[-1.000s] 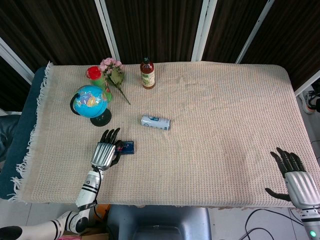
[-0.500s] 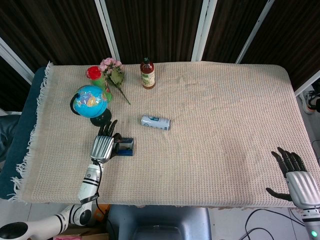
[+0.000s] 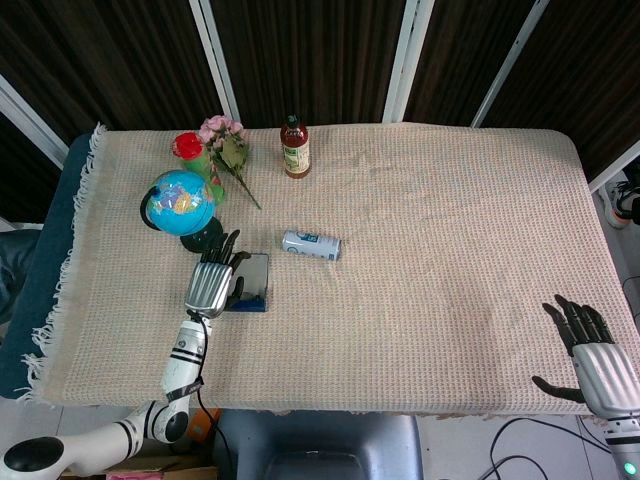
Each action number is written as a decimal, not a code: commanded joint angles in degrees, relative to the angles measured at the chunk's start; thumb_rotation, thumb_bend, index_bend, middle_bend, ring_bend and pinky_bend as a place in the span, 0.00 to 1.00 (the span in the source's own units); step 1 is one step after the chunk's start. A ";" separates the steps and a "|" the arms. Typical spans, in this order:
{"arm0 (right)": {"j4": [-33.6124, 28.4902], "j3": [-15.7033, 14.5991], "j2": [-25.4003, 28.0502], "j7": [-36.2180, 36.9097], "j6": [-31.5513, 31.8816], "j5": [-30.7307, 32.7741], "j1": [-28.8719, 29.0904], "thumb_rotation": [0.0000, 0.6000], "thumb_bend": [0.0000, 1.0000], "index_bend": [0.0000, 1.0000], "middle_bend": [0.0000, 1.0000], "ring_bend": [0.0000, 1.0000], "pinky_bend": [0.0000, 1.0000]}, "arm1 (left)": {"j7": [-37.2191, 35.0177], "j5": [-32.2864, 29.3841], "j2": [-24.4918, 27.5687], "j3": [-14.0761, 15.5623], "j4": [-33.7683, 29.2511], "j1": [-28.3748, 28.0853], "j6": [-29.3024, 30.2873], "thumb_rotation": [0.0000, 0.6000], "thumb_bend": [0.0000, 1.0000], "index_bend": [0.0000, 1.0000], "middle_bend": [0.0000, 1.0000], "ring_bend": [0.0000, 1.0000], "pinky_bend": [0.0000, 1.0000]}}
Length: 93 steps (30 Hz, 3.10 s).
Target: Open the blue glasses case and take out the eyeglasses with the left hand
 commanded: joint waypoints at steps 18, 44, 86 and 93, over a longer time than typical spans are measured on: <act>-0.38 -0.92 -0.66 -1.72 -0.84 -1.27 0.27 1.00 0.19 0.00 0.00 0.00 0.00 | -3.70 -0.06 11.47 7.60 -7.54 6.93 -2.32 1.00 0.69 0.35 0.00 0.00 0.00; -0.36 -0.79 -1.14 -2.72 -0.94 -0.77 0.32 1.00 0.19 0.00 0.00 0.00 0.00 | -7.66 6.00 11.67 12.46 -4.07 11.06 1.90 1.00 0.70 0.46 0.01 0.00 0.00; 0.97 -1.69 2.35 8.00 5.19 -5.10 -1.59 1.00 0.19 0.00 0.00 0.00 0.00 | 2.33 19.76 11.68 21.36 -19.59 14.41 3.02 1.00 0.68 0.35 0.00 0.00 0.00; 1.29 -1.43 2.83 9.58 5.57 -4.89 -1.67 1.00 0.19 0.00 0.00 0.00 0.00 | 2.22 20.63 8.64 19.93 -18.64 13.48 2.87 1.00 0.67 0.29 0.00 0.00 0.00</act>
